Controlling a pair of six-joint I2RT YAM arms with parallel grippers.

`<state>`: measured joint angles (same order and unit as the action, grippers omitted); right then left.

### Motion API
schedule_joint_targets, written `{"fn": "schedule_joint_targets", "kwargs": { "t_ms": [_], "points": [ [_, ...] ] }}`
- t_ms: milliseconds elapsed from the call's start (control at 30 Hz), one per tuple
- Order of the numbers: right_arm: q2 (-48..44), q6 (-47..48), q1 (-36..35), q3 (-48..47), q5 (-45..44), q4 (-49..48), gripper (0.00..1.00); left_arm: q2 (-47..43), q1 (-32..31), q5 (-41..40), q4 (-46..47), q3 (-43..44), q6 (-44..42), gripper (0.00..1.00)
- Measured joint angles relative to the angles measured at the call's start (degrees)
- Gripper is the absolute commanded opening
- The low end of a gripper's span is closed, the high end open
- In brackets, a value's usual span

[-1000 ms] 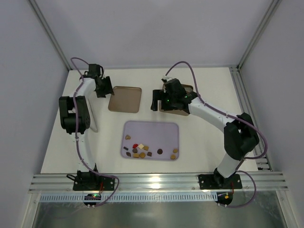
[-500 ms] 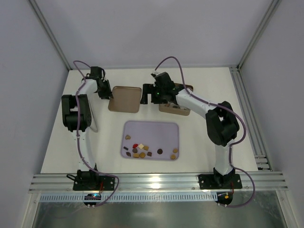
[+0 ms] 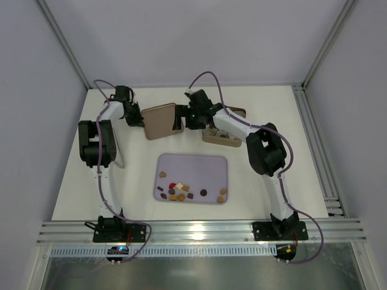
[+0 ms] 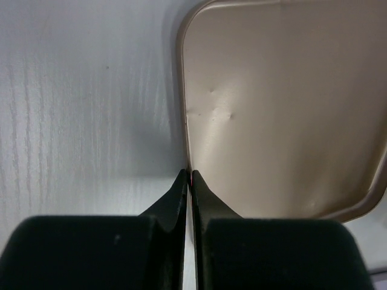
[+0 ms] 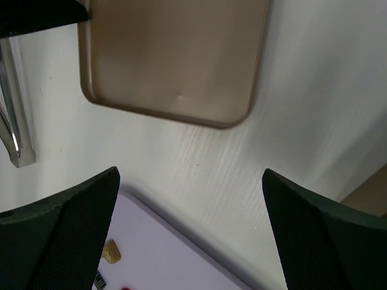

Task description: Pack the chocolate

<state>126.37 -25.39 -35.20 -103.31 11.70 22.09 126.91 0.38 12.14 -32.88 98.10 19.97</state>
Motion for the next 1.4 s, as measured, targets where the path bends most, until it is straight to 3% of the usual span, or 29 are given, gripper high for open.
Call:
{"fn": "schedule_joint_targets", "kwargs": {
  "t_ms": [567,1000,1400],
  "points": [
    [7.65,2.84,0.83,-14.73,-1.9,6.73,1.0,-6.16,3.48,10.51,-0.44,-6.8,1.36,0.0],
    [14.6,2.36,1.57,-20.17,-0.87,8.81,1.0,-8.61,4.57,16.55,0.02,-8.94,4.09,0.0],
    [15.04,-2.03,3.02,-20.94,4.26,7.5,1.0,-11.39,5.4,20.65,2.4,-13.46,6.97,0.0]
  ]
}}
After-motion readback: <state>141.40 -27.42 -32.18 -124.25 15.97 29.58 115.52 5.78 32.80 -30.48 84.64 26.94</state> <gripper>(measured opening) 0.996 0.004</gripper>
